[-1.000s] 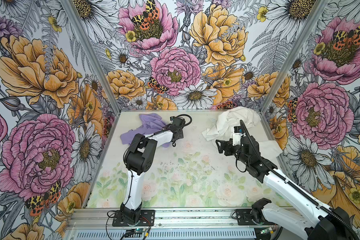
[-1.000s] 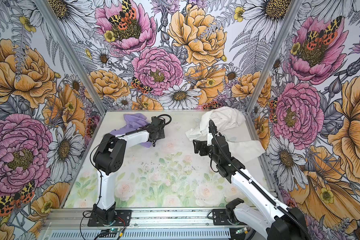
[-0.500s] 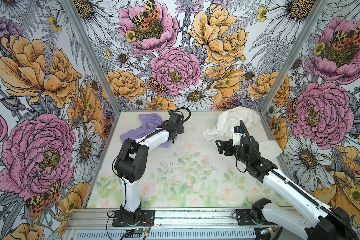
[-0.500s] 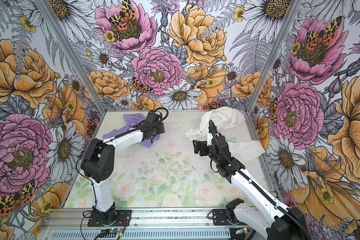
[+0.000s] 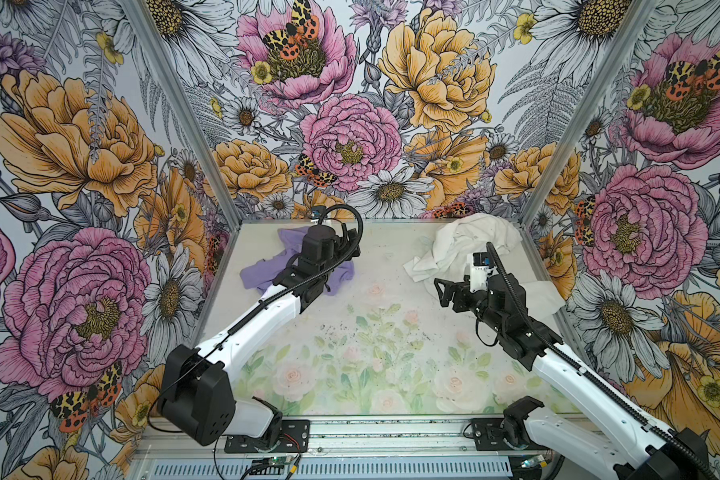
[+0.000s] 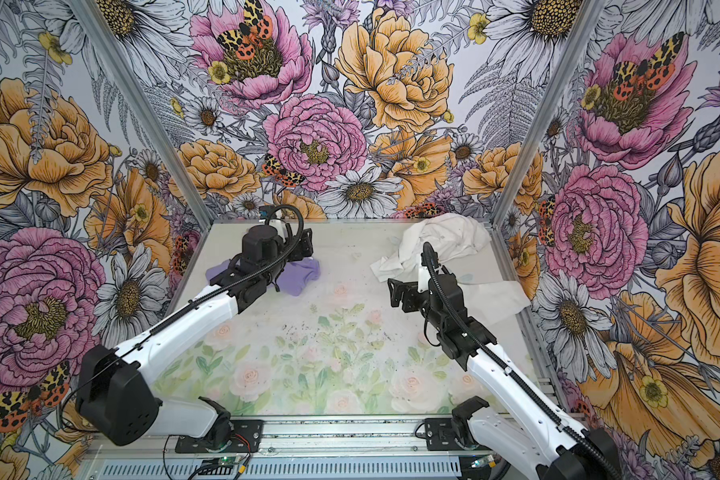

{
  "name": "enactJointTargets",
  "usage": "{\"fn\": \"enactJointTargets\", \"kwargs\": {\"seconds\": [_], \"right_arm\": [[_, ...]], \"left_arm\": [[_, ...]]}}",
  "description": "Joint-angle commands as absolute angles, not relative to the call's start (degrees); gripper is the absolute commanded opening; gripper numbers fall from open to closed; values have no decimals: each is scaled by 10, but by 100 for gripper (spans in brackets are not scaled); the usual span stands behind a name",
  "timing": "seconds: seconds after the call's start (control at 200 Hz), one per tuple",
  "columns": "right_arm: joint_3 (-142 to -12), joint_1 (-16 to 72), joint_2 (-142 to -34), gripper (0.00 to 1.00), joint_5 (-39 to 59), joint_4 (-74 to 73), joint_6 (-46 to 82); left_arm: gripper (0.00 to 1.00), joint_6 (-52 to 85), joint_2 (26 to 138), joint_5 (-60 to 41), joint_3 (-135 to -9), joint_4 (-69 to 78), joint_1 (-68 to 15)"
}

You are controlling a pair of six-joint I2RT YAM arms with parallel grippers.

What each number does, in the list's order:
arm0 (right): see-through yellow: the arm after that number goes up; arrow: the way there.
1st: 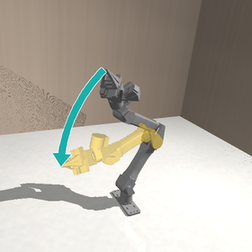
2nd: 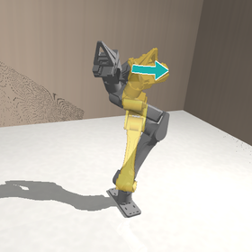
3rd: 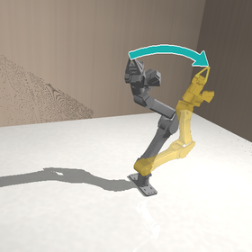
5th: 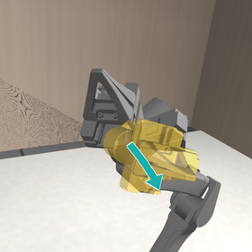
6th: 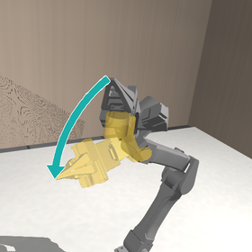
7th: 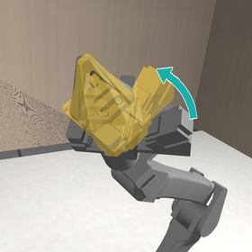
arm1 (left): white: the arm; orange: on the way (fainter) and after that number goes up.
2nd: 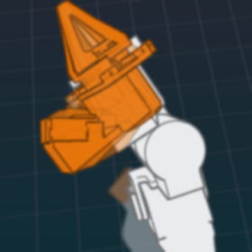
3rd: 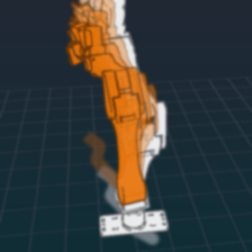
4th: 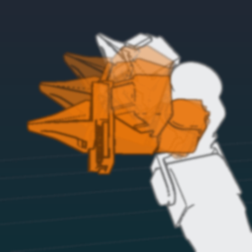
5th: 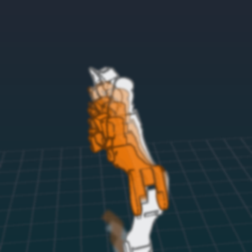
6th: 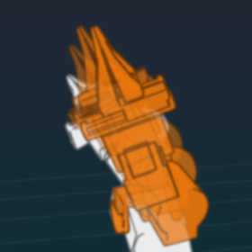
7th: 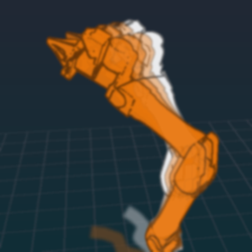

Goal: Pick out a specific cloth from the pile

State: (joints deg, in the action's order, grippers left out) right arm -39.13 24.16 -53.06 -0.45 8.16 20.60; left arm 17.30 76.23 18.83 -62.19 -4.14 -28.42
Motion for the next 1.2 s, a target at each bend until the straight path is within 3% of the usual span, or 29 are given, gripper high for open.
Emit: {"fn": "enactJointTargets", "kwargs": {"seconds": [0.0, 0.185, 0.43, 0.816, 1.191], "right_arm": [[-385, 233, -507, 100, -34, 81, 177], [-362, 213, -481, 99, -87, 79, 142], [-309, 144, -462, 100, -130, 42, 115], [-165, 4, -511, 99, -87, -175, 108], [-123, -13, -632, 100, -62, -385, 70]], "left_arm": [[99, 99, 699, 263, -565, 22, -284], [99, 30, 583, 287, -423, 116, -260], [99, 43, 514, 253, -267, 209, -154], [99, 52, 621, 207, -128, 438, -65], [99, 10, 730, 163, -118, 560, -32]]}}
